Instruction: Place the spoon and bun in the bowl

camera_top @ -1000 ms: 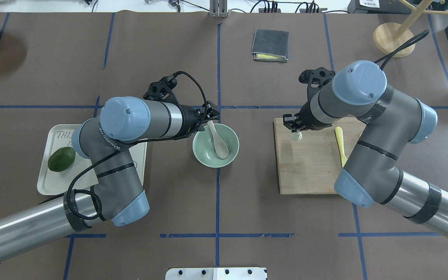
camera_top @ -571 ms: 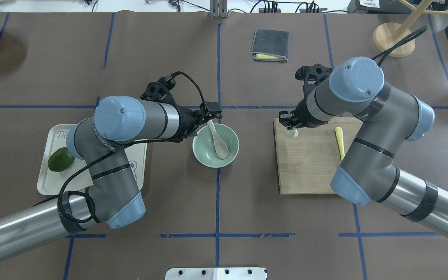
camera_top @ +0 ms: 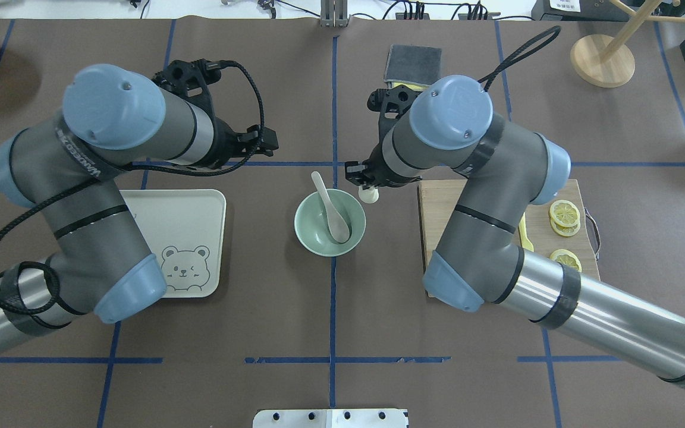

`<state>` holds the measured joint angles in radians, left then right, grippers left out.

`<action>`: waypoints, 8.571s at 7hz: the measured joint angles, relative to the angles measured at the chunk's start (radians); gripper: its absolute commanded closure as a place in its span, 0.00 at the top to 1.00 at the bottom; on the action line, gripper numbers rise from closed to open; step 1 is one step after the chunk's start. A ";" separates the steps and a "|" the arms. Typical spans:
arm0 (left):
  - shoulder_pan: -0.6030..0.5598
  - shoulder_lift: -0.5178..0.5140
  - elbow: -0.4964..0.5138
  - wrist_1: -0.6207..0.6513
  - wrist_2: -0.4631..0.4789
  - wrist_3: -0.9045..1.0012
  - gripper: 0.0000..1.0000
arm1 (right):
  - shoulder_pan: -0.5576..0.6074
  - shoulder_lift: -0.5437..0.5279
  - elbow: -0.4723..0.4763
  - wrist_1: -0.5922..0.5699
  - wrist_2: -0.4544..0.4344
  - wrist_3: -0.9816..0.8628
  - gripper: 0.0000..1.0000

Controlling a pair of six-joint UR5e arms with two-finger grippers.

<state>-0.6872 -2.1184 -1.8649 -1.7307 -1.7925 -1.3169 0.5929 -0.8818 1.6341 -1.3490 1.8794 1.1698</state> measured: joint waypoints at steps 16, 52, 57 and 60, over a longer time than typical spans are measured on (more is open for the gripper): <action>-0.748 0.358 0.163 0.136 -0.327 1.344 1.00 | -0.098 0.099 -0.051 -0.003 -0.072 0.118 1.00; -0.907 0.560 0.287 0.139 -0.574 1.398 1.00 | 0.993 -0.722 -0.018 -0.223 0.515 -1.287 1.00; -0.907 0.560 0.285 0.138 -0.574 1.397 1.00 | 0.998 -0.721 -0.016 -0.223 0.515 -1.287 1.00; -0.907 0.560 0.284 0.138 -0.574 1.397 1.00 | 1.000 -0.715 -0.016 -0.223 0.516 -1.287 1.00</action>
<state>-1.5938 -1.5585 -1.5812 -1.5923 -2.3669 0.0798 1.5929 -1.5965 1.6183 -1.5723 2.3955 -0.1168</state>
